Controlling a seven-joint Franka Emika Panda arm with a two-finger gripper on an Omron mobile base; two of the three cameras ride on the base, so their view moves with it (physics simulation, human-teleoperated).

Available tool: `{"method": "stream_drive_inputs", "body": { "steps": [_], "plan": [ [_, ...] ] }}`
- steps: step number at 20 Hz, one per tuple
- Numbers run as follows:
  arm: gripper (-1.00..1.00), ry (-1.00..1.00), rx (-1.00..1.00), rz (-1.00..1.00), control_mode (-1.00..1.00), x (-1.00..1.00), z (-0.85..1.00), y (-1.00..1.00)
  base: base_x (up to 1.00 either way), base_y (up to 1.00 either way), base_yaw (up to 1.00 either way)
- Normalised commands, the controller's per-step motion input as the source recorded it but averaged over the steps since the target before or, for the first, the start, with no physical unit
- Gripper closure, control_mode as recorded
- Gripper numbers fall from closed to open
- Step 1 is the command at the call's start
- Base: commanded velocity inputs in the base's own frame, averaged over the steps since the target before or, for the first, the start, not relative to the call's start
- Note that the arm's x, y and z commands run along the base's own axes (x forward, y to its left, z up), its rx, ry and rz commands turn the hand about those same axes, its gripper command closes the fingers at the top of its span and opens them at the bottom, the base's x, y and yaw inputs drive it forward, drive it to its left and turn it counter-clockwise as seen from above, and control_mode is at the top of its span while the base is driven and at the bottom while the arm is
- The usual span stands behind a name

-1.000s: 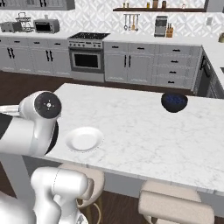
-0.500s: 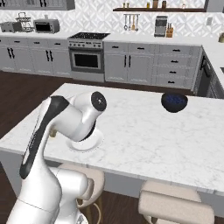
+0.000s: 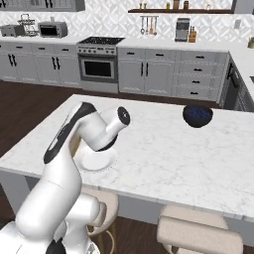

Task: Start the toaster. Once the lever pops up, take the bread to the plate on the dining counter.

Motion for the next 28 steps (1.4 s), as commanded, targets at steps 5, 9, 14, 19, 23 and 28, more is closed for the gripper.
{"method": "stream_drive_inputs", "body": {
  "steps": [5,9,14,19,23,28],
  "plan": [
    [1.00,-0.03,-0.02,-0.06,-1.00,0.60,-0.36,0.02,0.00,0.00,0.00],
    [1.00,-0.01,0.00,-0.02,-1.00,0.79,-0.44,0.00,0.00,0.00,0.00],
    [1.00,0.00,0.00,-0.01,-1.00,0.25,-0.60,0.00,0.00,0.00,0.00],
    [1.00,0.00,-0.01,0.00,-1.00,0.09,-0.37,-0.03,0.00,0.00,0.00],
    [1.00,0.00,-0.02,0.00,-1.00,0.18,-0.23,-0.02,0.00,0.00,0.00],
    [1.00,0.00,-0.03,0.00,-1.00,0.20,-0.24,-0.01,0.00,0.00,0.00]
  ]
}}
